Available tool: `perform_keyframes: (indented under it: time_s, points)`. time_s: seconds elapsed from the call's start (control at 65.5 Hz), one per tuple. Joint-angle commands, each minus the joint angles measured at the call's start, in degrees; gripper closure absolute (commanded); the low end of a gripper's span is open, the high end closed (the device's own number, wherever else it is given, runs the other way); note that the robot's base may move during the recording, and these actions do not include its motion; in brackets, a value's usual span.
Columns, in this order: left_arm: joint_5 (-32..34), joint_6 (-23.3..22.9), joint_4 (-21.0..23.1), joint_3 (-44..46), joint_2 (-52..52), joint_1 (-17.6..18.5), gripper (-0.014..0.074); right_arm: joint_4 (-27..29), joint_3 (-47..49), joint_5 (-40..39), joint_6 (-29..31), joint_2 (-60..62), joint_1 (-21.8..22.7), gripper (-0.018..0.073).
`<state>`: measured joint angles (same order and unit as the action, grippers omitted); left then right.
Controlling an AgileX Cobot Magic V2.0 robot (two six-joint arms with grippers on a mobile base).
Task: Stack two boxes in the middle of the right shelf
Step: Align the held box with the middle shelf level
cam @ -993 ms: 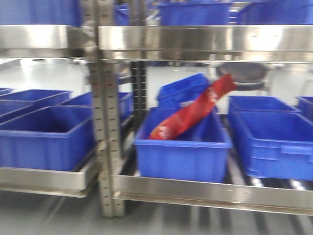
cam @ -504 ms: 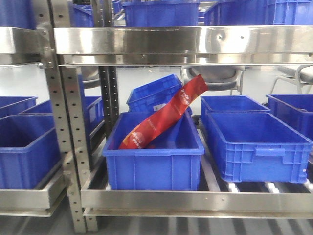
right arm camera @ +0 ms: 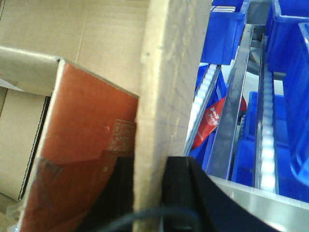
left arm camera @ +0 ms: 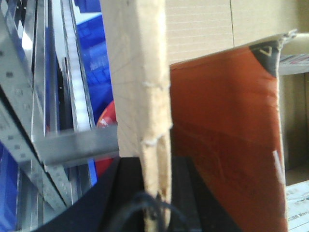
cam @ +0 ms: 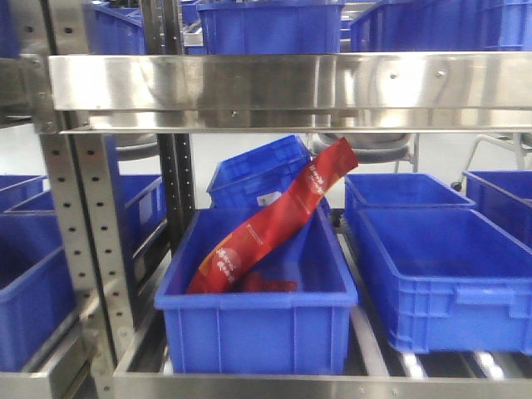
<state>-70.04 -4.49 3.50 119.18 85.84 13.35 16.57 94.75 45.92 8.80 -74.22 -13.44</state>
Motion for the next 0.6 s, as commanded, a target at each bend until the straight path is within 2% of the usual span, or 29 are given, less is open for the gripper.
perform_keyframes:
  time_s: [0.0,0.581]
  points:
    - [1.18,-0.21,-1.93,0.47,-0.59,-0.25,0.0708,-0.86,0.54,-5.27,0.7,1.11,0.25,0.0713]
    - [1.18,-0.21,-2.72,0.47,-0.59,-0.25,0.0708,-0.86,0.54,-5.27,0.7,1.11,0.25,0.0713]
